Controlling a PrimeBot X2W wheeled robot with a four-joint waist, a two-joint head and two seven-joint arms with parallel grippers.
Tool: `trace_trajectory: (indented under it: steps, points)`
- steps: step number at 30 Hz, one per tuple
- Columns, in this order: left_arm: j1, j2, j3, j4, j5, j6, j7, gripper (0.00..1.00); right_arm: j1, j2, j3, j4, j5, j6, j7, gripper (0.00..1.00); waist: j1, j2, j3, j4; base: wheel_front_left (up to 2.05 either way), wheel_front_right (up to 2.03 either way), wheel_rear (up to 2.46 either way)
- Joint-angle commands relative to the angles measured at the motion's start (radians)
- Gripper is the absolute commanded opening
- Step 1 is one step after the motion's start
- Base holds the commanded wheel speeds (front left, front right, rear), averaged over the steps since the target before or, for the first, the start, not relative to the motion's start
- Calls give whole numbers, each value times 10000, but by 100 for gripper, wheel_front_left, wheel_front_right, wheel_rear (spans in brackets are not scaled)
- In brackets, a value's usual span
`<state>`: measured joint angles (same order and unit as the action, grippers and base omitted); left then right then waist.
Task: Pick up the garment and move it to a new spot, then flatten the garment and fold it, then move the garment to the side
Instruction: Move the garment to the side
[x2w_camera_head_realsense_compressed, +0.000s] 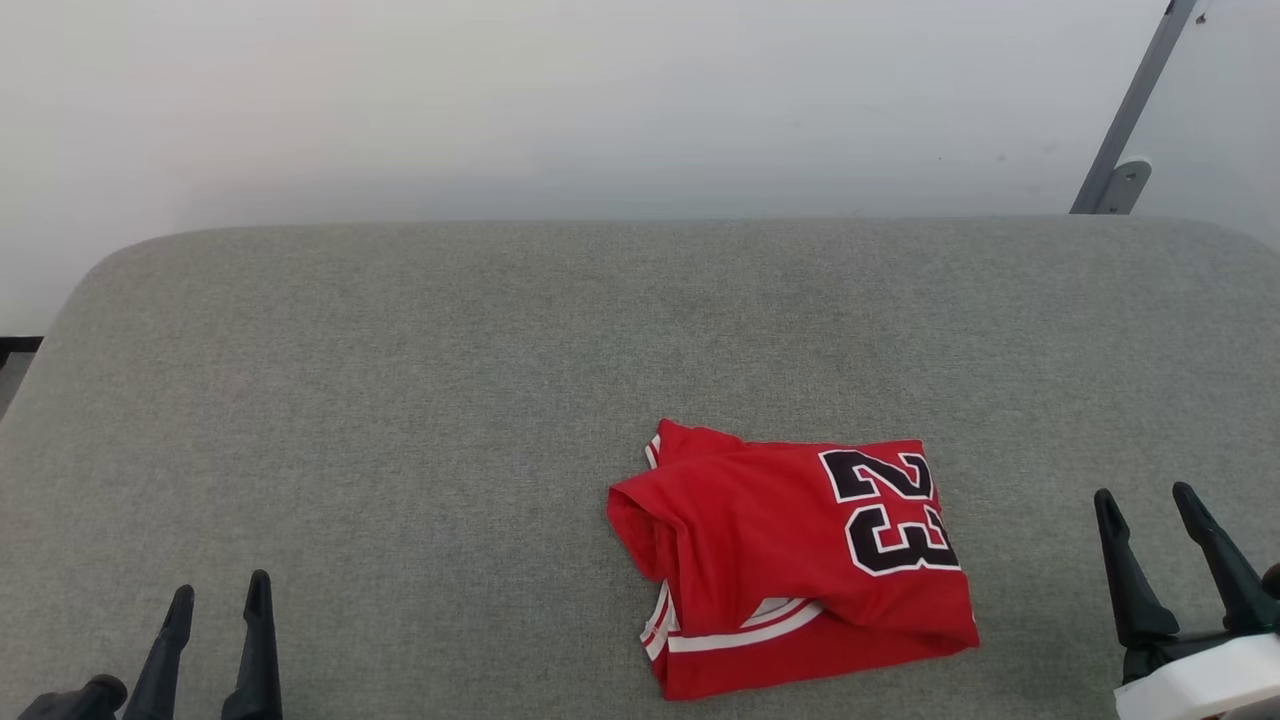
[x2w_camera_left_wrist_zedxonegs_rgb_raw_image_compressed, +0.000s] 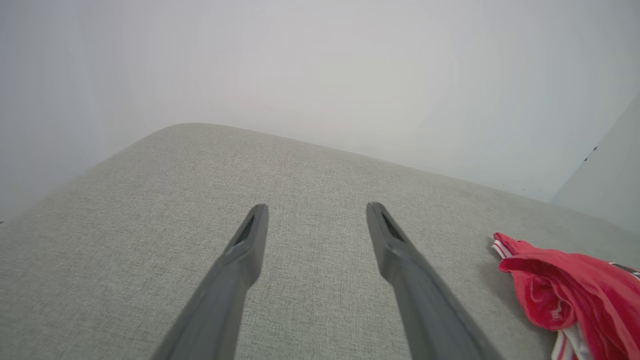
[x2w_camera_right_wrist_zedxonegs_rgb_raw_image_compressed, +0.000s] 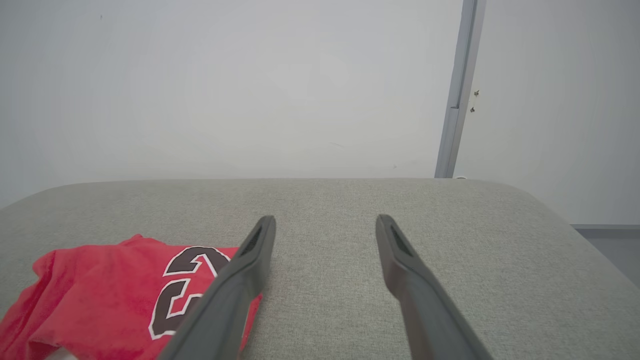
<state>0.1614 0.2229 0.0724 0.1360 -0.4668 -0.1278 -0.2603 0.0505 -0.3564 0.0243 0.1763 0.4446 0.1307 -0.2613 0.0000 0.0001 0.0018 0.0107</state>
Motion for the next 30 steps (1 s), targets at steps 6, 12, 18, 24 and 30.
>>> trace_trajectory:
  steps: [6,12,18,24,30]
  points:
    - [84,-9,40,-85,123,-35,-65,100,-32,61,-28,59,-54,1,-49,100,0,-1,15,-1,0,0,0]
    - [-3,-57,170,-118,42,-35,-65,100,-208,-20,286,353,58,1,-49,100,0,-1,68,78,0,0,0]
    - [-129,-70,243,-54,-69,-35,-65,100,-746,-427,1455,1172,764,1,22,100,0,-1,240,411,0,0,0]
    - [-259,-137,153,8,-175,-35,-65,100,-1676,-1059,2701,1650,2138,1,1548,100,0,-1,527,871,0,0,0]
    - [-464,-200,-20,93,-276,-35,-65,100,-2544,-1720,3436,1872,3521,1,3910,100,0,-1,813,1346,0,0,0]
